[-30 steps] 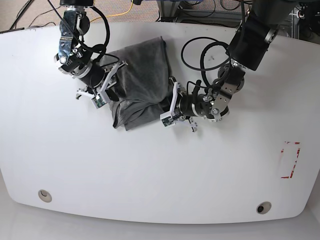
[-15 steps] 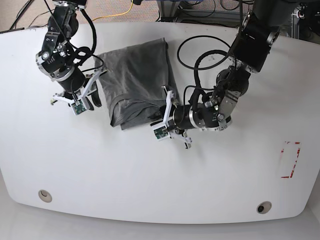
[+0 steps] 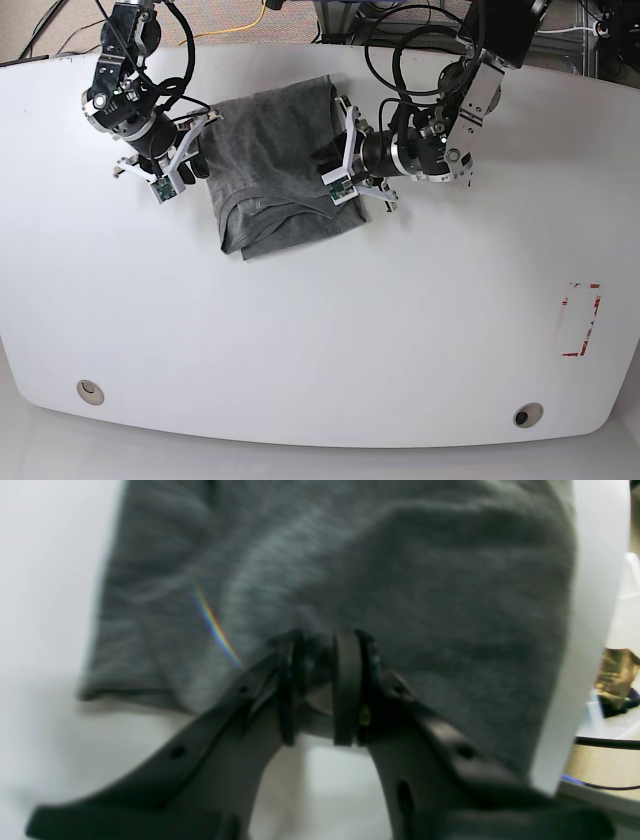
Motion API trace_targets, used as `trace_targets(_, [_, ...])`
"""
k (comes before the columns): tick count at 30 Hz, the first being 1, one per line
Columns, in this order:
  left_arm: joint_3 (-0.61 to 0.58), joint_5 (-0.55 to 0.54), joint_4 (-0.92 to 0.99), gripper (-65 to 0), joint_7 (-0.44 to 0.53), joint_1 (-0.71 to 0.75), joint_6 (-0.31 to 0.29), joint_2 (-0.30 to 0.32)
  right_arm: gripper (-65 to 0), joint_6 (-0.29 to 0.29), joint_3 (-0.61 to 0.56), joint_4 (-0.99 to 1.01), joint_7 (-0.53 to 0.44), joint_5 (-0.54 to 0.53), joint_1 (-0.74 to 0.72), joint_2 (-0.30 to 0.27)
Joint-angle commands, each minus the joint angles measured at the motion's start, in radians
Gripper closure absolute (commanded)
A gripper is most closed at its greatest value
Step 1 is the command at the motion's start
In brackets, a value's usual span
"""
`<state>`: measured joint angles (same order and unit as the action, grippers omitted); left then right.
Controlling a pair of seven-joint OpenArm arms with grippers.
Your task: Layout the t-shirt on the table in an organized manner, then fold the t-shirt properly
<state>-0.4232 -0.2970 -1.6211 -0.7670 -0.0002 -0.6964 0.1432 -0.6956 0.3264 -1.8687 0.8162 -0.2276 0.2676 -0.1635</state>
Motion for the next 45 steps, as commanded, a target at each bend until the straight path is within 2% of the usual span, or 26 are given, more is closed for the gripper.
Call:
trace_targets(1, [0.004, -0.017, 0.006, -8.9, 0.024, 0.009, -0.002, -0.001, -13.0, -0.003, 0.0, 0.021, -0.051, -0.014, -0.006, -0.008])
trace_targets(7, [0.014, -0.018, 0.107, -8.9, 0.028, -0.008, -0.002, -0.001, -13.0, -0.003, -0.039, 0.103, -0.088, -0.013, -0.009, -0.008])
trace_targets(11, [0.045, -0.018, 0.18, -8.9, 0.074, -0.05, -0.002, 0.005, -13.0, -0.003, -0.085, 0.114, -0.1, -0.016, -0.004, -0.005])
trace_targets(15, [0.054, -0.021, 0.241, -8.9, 0.114, -0.096, -0.002, 0.042, -13.0, -0.003, -0.118, 0.114, -0.1, -0.011, -0.003, 0.031])
trace_targets(20, [0.057, -0.024, 0.264, -8.9, 0.117, -0.145, -0.002, 0.068, -13.0, -0.003, -0.118, 0.113, -0.1, -0.011, -0.003, 0.061])
trace_targets(24, [0.057, -0.026, 0.262, -8.9, 0.117, -0.148, -0.002, 0.095, -13.0, -0.003, -0.118, 0.116, -0.1, -0.011, -0.014, 0.061])
trace_targets(30, [0.057, -0.026, 0.236, -8.9, 0.117, -0.14, -0.002, 0.097, -13.2, -0.003, -0.118, 0.116, -0.099, -0.011, -0.05, 0.054])
trace_targets(34, [0.057, -0.026, 0.216, -8.9, 0.111, -0.117, -0.002, 0.098, -13.3, -0.003, -0.125, 0.134, -0.099, -0.011, -0.067, 0.025])
trace_targets(45, [0.059, -0.026, 0.184, -8.9, 0.096, -0.051, -0.002, 0.098, -13.3, -0.003, -0.12, 0.209, -0.1, -0.011, -0.129, 0.022])
